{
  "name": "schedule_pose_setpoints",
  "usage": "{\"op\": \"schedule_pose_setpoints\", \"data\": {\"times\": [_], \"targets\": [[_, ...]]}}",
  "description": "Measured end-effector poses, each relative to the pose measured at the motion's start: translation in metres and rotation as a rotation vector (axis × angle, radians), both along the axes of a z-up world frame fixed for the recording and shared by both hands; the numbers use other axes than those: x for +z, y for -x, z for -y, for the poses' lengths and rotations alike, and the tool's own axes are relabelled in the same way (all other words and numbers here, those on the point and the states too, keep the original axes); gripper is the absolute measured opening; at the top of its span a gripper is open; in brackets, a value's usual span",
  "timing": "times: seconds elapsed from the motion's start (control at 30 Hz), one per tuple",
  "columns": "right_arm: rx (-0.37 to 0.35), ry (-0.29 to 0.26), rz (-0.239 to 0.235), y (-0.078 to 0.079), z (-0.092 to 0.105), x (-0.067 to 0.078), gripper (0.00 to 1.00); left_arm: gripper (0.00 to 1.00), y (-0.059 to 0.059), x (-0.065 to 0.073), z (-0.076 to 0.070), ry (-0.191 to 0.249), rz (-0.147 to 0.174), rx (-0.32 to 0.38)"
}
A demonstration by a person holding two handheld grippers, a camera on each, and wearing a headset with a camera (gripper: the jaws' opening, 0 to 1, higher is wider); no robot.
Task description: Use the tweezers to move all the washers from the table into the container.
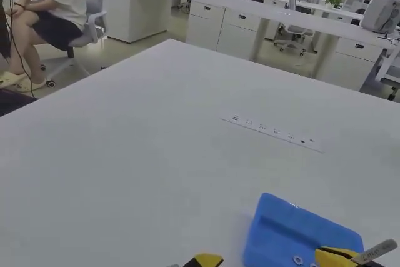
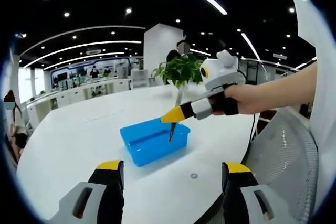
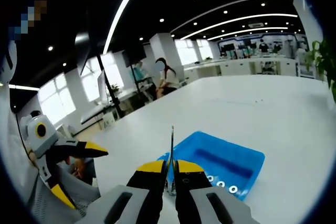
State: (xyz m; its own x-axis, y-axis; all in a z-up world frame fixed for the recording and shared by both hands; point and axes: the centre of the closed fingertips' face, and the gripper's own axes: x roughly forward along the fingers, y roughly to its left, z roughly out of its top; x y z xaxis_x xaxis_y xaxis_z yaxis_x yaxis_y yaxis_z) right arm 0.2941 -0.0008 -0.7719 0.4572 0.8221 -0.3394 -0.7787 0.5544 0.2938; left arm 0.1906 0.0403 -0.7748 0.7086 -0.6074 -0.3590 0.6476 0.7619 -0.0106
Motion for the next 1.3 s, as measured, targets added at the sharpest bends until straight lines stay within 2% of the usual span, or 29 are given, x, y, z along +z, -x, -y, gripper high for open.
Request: {"op": "schedule_pose_setpoints", "data": {"times": [0.1,0.5,1.03,1.23,1.3], "targets": [[0.001,-0.002,-0.003,-0.005,-0.002,-0.001,0.03,0.77,0.0,0.002,0.0,0.012,0.004,0.0],[-0.005,-0.005,-0.031,-0.032,-0.011,-0.011,0.03,0.76,0.001,0.0,0.002,0.004,-0.001,-0.013],[0.01,0.07,-0.044,-0.059,-0.026,-0.04,0.03,0.74,0.001,0.0,0.001,0.005,-0.006,-0.012],[0.015,0.084,-0.055,-0.069,-0.027,-0.049,0.03,0.74,0.001,-0.001,0.001,0.002,-0.007,-0.014],[0.005,0.066,-0.072,-0.071,-0.028,-0.049,0.03,0.74,0.001,-0.002,0.001,0.001,-0.008,-0.014]]}}
